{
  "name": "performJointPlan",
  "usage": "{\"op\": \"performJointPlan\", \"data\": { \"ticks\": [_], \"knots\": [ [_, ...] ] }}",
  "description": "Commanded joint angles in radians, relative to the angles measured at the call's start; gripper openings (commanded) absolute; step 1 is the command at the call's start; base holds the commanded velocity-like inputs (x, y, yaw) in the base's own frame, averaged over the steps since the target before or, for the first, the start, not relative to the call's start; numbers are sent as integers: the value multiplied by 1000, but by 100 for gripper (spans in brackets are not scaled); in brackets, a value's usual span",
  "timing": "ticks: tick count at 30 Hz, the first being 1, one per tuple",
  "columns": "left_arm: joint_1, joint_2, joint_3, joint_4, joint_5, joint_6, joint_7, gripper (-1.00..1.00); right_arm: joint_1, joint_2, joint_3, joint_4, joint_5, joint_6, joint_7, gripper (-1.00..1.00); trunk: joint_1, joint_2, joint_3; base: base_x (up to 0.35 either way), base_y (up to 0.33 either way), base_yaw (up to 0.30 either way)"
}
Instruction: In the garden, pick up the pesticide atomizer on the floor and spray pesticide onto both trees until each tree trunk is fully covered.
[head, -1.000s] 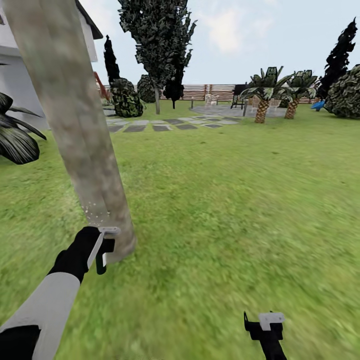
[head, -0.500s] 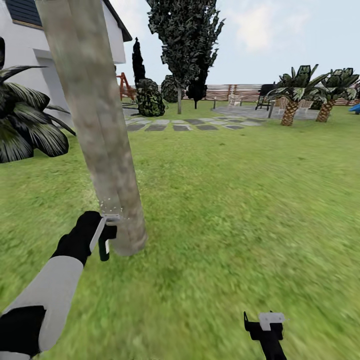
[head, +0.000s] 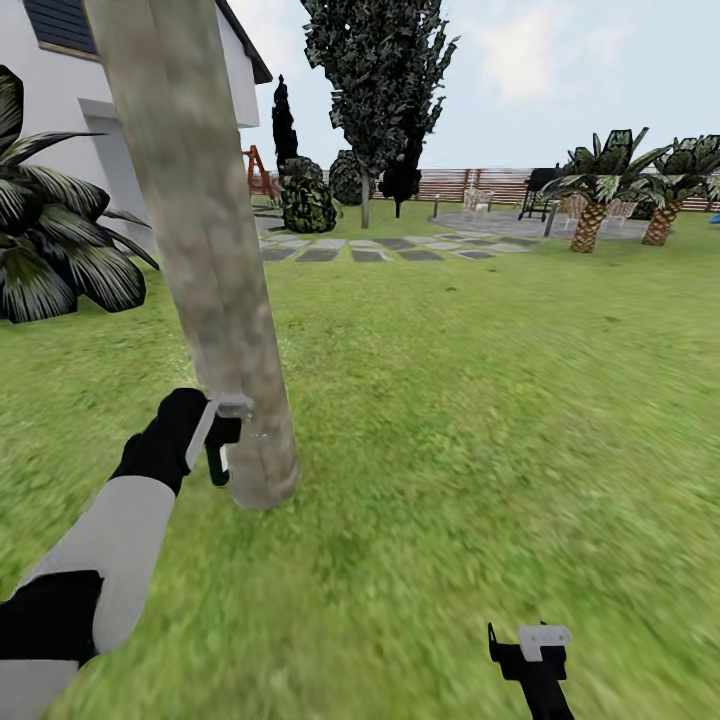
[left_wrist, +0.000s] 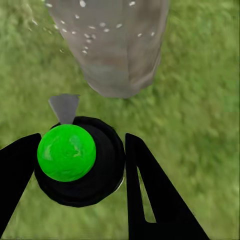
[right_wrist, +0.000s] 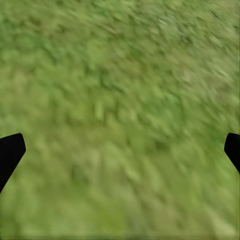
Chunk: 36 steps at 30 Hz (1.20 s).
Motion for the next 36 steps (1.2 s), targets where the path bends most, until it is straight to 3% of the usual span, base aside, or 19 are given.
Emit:
{"op": "performJointPlan", "data": {
  "ticks": [1,3,5,22,36],
  "knots": [
    [-1,19,4,0,-1,4,-4,-100,0,0,9,0,-4,-1,-5,100,0,0,-1,0,0,0],
    [5,61,6,-1,2,4,-5,-100,0,0,9,0,-4,-1,-5,100,0,0,-1,0,0,0],
    [11,76,4,-8,1,4,-5,-100,0,0,9,0,-4,-1,-5,100,0,0,-1,0,-5,0],
    [13,69,-2,-12,1,4,-4,-100,0,0,10,0,-4,-2,-5,100,0,0,-1,63,-254,4],
    [-3,66,-3,-12,-3,8,-4,-100,0,0,10,0,-4,-2,-5,100,0,0,-1,8,-274,202]
  ]
}}
